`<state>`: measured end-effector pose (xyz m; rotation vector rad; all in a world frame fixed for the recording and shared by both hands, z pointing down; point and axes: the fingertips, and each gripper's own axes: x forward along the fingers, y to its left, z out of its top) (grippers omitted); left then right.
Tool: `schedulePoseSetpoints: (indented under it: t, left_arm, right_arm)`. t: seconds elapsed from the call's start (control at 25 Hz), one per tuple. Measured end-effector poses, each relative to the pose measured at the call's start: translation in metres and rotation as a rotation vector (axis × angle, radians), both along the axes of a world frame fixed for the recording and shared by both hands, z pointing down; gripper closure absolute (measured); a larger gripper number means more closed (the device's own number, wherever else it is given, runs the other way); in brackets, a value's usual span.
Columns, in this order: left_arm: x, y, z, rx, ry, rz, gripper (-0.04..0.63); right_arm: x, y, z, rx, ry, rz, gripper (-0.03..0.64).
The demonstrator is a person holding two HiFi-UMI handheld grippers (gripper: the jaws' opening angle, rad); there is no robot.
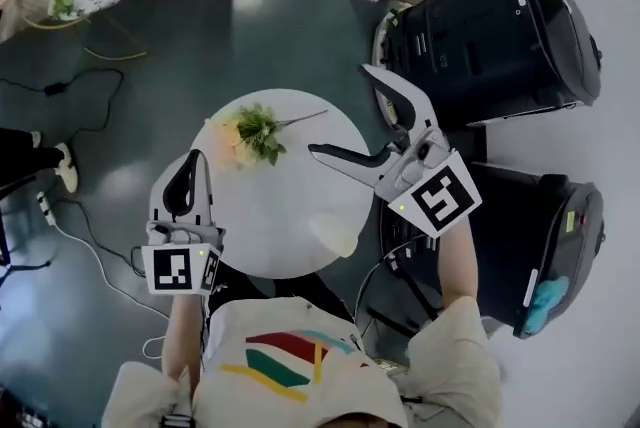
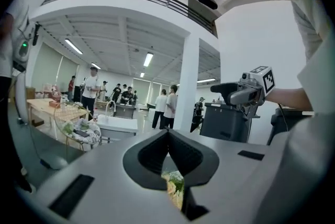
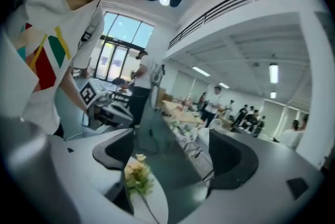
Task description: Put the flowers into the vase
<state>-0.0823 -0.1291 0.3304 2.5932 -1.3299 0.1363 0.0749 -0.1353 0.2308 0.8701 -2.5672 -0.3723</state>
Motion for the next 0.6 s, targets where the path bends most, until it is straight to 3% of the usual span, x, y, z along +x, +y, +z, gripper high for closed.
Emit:
schedulePoseSetpoints:
  t: [0.2,0.44,0.6]
  left_arm:
    - [-0.005,-0.001,0.031,-0.022,-0.015,-0.022,0.588]
    - [-0.015,0.007,0.071,-0.074,-0.02,-0.057,0.588]
    - [-0.026,0.007,0.097,-0.11,-0.018,-0.067,0.588]
  right_arm:
    - [-0.027,-0.005,0.088,-0.194,0.276,-0.21,0.184]
    - [-0.059,0.001,0.181,-0.364,0.413,-0.408,0.184]
    - [-0.066,-0.01,0.239,-0.455,0.501,-0.449,0.184]
